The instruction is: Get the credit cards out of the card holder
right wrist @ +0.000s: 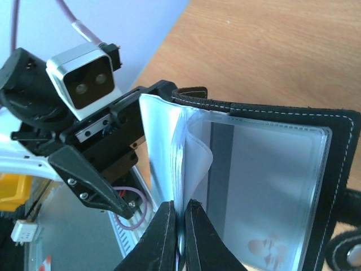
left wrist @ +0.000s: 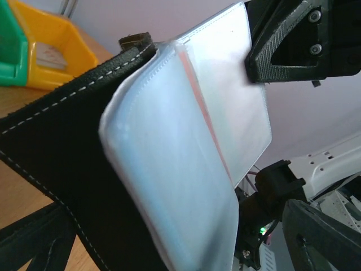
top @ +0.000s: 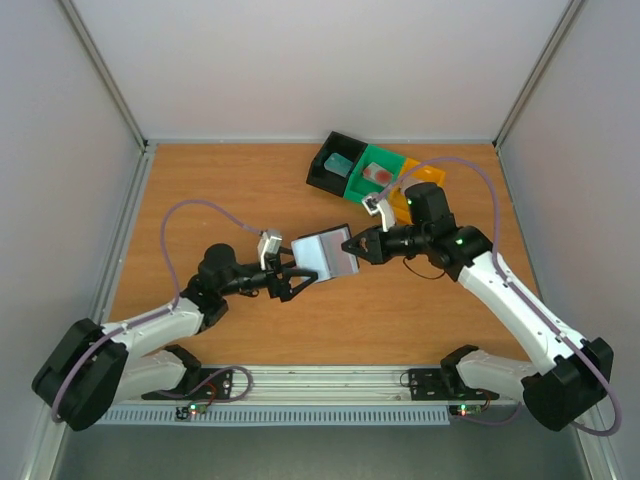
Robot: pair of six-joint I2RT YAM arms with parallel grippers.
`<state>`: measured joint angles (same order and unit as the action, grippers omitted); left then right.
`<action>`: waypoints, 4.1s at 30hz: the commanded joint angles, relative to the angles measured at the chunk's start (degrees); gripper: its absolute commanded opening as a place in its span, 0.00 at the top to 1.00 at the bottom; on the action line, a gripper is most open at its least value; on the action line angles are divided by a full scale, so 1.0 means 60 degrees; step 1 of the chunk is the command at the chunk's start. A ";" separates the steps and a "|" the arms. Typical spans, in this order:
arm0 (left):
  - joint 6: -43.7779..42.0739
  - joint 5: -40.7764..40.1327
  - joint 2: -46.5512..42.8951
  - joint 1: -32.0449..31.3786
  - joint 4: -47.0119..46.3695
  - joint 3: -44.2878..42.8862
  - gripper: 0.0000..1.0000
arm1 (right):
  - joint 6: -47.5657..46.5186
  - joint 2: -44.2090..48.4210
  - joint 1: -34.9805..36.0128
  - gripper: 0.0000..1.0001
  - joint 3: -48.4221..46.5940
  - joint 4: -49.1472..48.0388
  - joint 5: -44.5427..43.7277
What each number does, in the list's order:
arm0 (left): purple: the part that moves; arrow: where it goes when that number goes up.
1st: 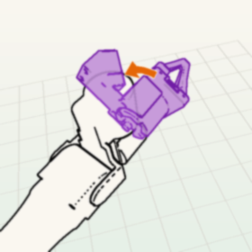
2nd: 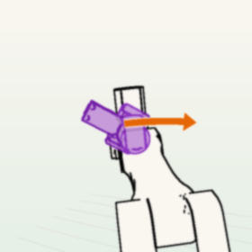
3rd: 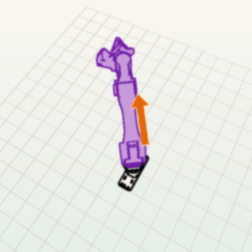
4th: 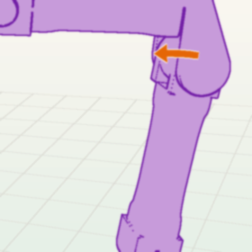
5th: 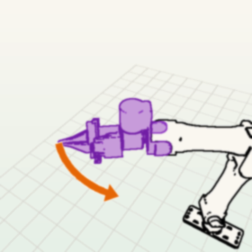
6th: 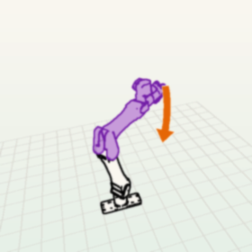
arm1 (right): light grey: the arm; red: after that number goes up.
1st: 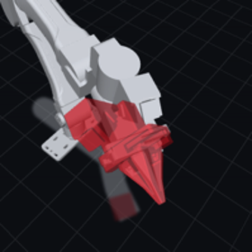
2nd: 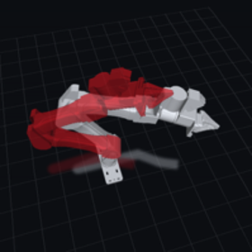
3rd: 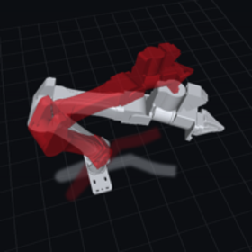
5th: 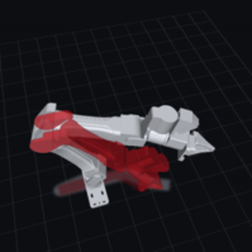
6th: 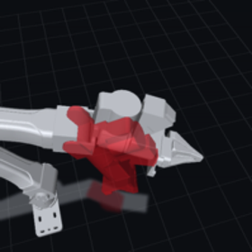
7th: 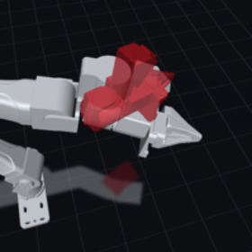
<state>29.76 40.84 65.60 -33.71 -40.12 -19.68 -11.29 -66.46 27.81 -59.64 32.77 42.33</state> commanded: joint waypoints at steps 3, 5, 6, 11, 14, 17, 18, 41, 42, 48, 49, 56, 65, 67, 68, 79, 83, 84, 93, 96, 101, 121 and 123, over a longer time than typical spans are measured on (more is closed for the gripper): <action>-0.0033 0.0500 -0.0678 0.0009 -0.0875 -0.0096 0.01 | -0.0297 0.0608 0.0008 0.99 -0.0307 -0.0059 0.0528; -0.0034 0.0509 -0.0848 0.0009 -0.0621 -0.0110 0.01 | -0.0349 0.0692 0.0001 0.99 -0.0335 0.0060 0.0488; -0.0091 0.0478 -0.0926 0.0020 -0.0341 -0.0086 0.01 | -0.0391 0.0771 0.0007 0.99 -0.0357 0.0130 0.0425; -0.0026 0.0559 -0.1276 0.0075 0.0626 0.0205 0.01 | -0.0643 0.0898 0.0008 0.99 -0.0640 0.0585 0.0156; -0.0038 0.0534 -0.1459 0.0075 0.0846 0.0187 0.01 | -0.0682 0.0904 0.0008 0.99 -0.0749 0.0730 0.0057; -0.0123 0.0660 -0.1568 0.0086 0.1115 0.0119 0.01 | -0.0685 0.0973 0.0005 0.99 -0.0797 0.0774 -0.0002; -0.0125 0.0724 -0.1597 0.0090 0.1154 0.0109 0.01 | -0.0693 0.0989 0.0008 0.99 -0.0800 0.0777 -0.0015; 0.0343 0.1157 -0.1171 -0.0400 -0.1555 -0.0660 0.11 | -0.0733 0.1240 0.0008 0.99 -0.0403 0.0025 0.1140; 0.0409 0.1290 -0.1188 -0.0509 -0.1597 -0.0708 0.18 | -0.0716 0.1220 0.0008 0.99 -0.0390 -0.0034 0.1159; 0.0468 0.1041 -0.1371 -0.0623 -0.1532 -0.0819 0.99 | -0.0731 0.1185 0.0004 0.99 -0.0327 -0.0169 0.1229; 0.0474 0.0929 -0.1424 -0.0642 -0.1460 -0.0834 1.00 | -0.0758 0.1193 0.0008 0.99 -0.0274 -0.0141 0.1228; -0.1483 0.0420 -0.1876 -0.0665 -0.1842 -0.0604 1.00 | -0.1459 0.1845 -0.0013 0.57 0.0243 0.0314 0.0207; -0.3185 -0.0738 -0.2936 -0.0657 -0.1170 -0.0252 1.00 | -0.2243 0.2935 -0.0256 0.46 -0.0627 0.1178 0.0090; -0.3477 -0.0156 -0.3218 -0.0654 -0.1460 0.0027 1.00 | -0.1960 0.3003 -0.0256 0.52 -0.0803 0.0952 0.0747; -0.3665 0.0201 -0.3328 -0.0664 -0.1676 0.0118 1.00 | -0.1750 0.2961 -0.0256 0.55 -0.0844 0.0737 0.1212; -0.7242 0.1657 -0.4434 -0.0664 0.0505 -0.0007 1.00 | -0.0280 0.2165 0.0608 0.49 -0.0562 -0.1906 0.3342; -0.7980 0.1258 -0.4562 -0.0663 0.1189 -0.0202 1.00 | -0.0769 0.1948 0.0707 0.48 -0.0502 -0.1556 0.3368; -0.7934 0.1101 -0.4529 -0.0658 0.1216 -0.0271 1.00 | -0.0902 0.1957 0.0711 0.48 -0.0461 -0.1519 0.3470; -0.6296 0.0636 -0.3998 -0.0661 0.0804 -0.0614 1.00 | -0.2104 0.1921 0.0708 0.53 -0.0558 -0.0133 0.3652; -0.5617 0.0211 -0.3893 -0.0665 0.0718 -0.0711 1.00 | -0.2508 0.2222 0.0700 0.55 -0.0681 0.0455 0.2938; -0.4134 -0.0918 -0.3801 -0.0665 0.1895 -0.1190 1.00 | -0.1848 0.2800 0.0751 0.60 -0.0633 0.0263 0.0281; -0.3856 -0.1808 -0.3736 -0.0663 0.2137 -0.1070 1.00 | -0.2062 0.2103 0.4323 0.50 -0.0121 -0.1975 -0.5006; -0.3825 -0.1811 -0.3753 -0.0665 0.2153 -0.1048 1.00 | -0.2262 0.1811 0.4678 0.46 -0.0285 -0.1937 -0.6288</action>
<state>6.02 30.76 43.51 -37.58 -22.65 -26.13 -23.11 -54.78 52.84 -59.83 24.56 22.46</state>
